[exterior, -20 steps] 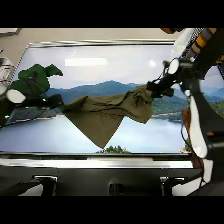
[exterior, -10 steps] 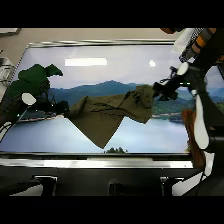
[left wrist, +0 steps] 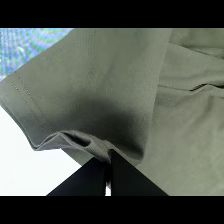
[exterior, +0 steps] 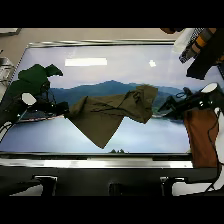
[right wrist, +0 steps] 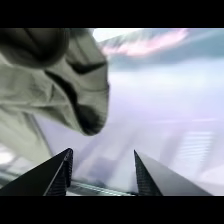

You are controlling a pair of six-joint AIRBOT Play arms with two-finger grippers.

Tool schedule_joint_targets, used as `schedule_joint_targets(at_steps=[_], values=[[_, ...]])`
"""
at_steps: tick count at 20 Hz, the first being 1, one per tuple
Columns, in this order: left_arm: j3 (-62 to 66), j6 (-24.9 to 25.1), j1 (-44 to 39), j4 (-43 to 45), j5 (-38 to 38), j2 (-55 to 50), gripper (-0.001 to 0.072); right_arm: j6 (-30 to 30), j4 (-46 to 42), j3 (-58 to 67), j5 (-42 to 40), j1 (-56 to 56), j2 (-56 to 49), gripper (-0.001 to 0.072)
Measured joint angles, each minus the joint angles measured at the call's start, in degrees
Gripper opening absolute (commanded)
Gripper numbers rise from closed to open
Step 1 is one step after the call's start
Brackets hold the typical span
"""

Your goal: Fold the clothes and pants, and hang the long-sleeved shirts on hangers.

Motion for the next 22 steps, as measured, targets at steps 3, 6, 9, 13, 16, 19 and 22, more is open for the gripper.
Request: schedule_joint_targets(at_steps=[3,6,9,13,16,19,22], values=[[0.0,0.0,0.0,0.0,0.0,0.0,0.0016,-2.0,5.4,-8.4,-6.9,3.0,1.0,0.0451],[0.0,0.0,0.0,0.0,0.0,0.0,0.0016,-2.2,7.4,-12.1,-13.5,7.3,1.4,0.045],[0.0,0.0,0.0,0.0,0.2,0.0,0.0016,0.0,7.6,-13.5,-18.2,10.3,0.8,0.0388],[0.0,0.0,0.0,0.2,0.6,0.0,0.0016,1.0,7.7,-14.0,-21.4,13.0,0.2,0.0027],[0.0,0.0,0.1,0.8,0.7,0.0,0.0015,1.1,8.0,-13.9,-22.7,14.2,0.5,0.0029],[0.7,0.0,1.5,1.1,0.5,0.5,0.0014,0.7,8.2,-12.2,-23.1,14.5,2.9,0.0029],[5.7,0.0,4.5,2.7,0.2,2.0,0.0013,0.5,6.6,-7.3,-22.8,14.6,7.5,0.0029]])
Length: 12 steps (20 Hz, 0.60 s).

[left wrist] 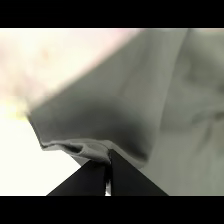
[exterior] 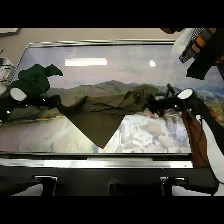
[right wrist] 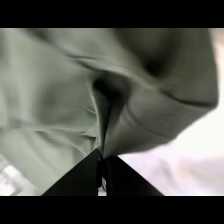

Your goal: Fold the clothes and pants, and hang the long-sleeved shirts on hangers.

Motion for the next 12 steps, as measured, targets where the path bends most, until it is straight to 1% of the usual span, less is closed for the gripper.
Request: schedule_joint_targets(at_steps=[3,7,9,12], values=[[11.0,0.0,3.5,2.5,-2.3,2.2,0.0014,0.1,-3.5,8.1,0.8,0.0,6.5,0.0028],[30.2,-0.3,7.7,5.6,-7.3,6.8,0.0014,2.4,-8.7,18.8,4.3,0.0,17.6,0.0028],[37.8,-2.2,9.2,7.6,-9.7,10.1,0.0014,4.1,-10.8,23.0,6.2,0.0,24.6,0.0028],[44.0,-6.7,10.7,12.1,-12.7,16.4,0.0014,6.7,-13.3,26.0,7.0,0.0,35.5,0.0028]])
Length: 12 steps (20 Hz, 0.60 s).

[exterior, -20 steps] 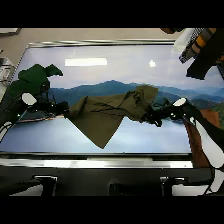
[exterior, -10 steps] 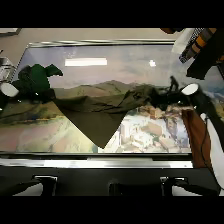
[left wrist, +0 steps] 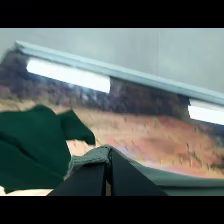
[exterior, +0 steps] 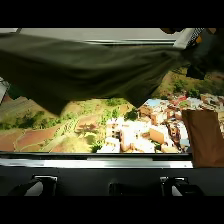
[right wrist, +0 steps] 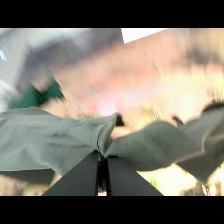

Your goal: Fold the clothes and pants, and hang the long-sleeved shirts on hangers.

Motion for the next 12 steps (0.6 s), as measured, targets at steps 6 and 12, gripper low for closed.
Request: schedule_joint_targets(at_steps=[6,12], values=[[3.2,-6.6,0.7,8.6,-3.0,9.7,0.0015,9.0,-4.4,1.6,-3.1,0.0,13.7,0.0028],[-1.4,-3.2,0.5,6.3,-4.0,6.3,0.0014,15.5,-9.0,1.7,-0.2,0.1,6.5,0.0029]])
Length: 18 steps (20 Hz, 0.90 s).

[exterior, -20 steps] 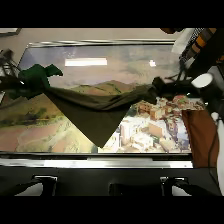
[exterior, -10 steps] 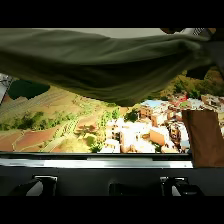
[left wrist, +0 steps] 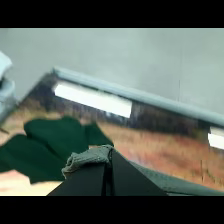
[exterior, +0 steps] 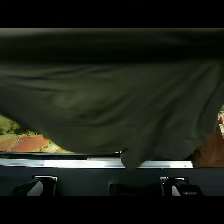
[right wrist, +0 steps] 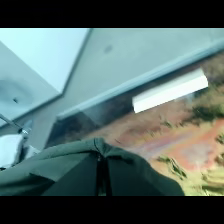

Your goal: Fold the clothes and pants, and hang the long-sleeved shirts on hangers.

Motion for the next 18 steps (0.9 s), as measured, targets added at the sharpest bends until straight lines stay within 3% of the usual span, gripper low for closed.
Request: schedule_joint_targets(at_steps=[7,14,15,17,18], values=[[-15.1,7.0,-6.4,-2.8,5.9,-20.3,0.0015,0.9,-1.2,0.0,6.0,0.1,-31.1,0.0029],[-18.4,7.8,-14.3,-3.5,13.1,-39.8,0.0015,1.0,6.4,0.0,-2.4,0.1,-58.0,0.003],[-18.5,7.2,-15.0,-3.5,13.9,-41.3,0.0015,1.0,7.3,0.0,-3.5,0.1,-60.2,0.0056],[-18.7,5.8,-15.8,-3.6,15.4,-43.0,0.0058,0.3,8.4,0.0,-5.0,0.1,-63.0,0.0186],[-18.7,5.1,-16.1,-3.6,16.0,-43.5,0.0171,-0.8,8.8,0.0,-5.5,0.0,-63.9,0.0282]])
